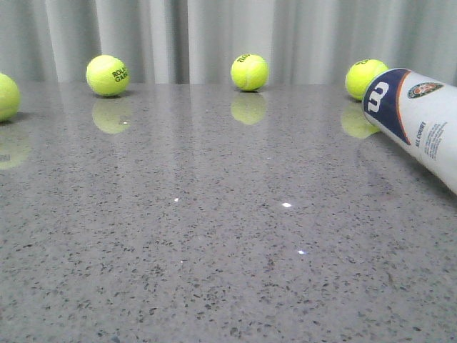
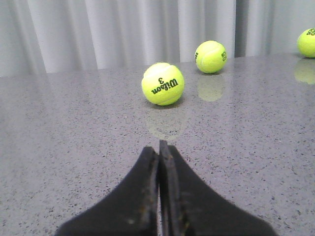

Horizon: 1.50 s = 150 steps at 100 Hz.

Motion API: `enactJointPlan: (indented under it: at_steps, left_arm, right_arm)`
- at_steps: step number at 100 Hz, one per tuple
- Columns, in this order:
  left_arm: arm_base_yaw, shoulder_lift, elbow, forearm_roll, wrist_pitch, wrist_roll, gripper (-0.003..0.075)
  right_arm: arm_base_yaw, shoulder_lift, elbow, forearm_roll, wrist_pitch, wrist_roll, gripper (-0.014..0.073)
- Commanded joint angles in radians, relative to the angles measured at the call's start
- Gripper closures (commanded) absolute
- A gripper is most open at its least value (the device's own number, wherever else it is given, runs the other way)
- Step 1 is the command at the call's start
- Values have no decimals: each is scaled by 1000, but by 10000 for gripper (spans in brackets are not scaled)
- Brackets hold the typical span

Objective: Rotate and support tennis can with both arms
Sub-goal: 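Lower the right gripper over the lying white Wilson can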

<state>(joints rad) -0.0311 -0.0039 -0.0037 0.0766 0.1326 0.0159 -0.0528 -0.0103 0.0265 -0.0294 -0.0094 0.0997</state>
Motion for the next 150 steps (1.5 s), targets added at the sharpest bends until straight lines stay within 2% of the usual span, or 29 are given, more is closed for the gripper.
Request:
enactJointPlan:
  at_steps: [1,67,87,119,128,150]
  left_arm:
    - [1,-39,49,-3,-78,-7,741]
    - [1,-39,49,-3,-78,-7,741]
    - [1,-39,49,-3,-78,-7,741]
    - [1,-39,49,-3,-78,-7,741]
    - [1,-39,49,-3,-78,-7,741]
    - [1,-39,49,-3,-78,-7,741]
  right_arm:
    - [-6,-22,-19,-1,-85,-3,659]
    - [-6,-22,-36,-1,-63,-3,659]
    - [-6,35,-198,-1,164,-3,659]
    - [-6,302,-537,-1,488,-3,659]
    - [-6,373,-619,-1,544,-3,659]
    - [-6,524,-741,9,577,-5,656]
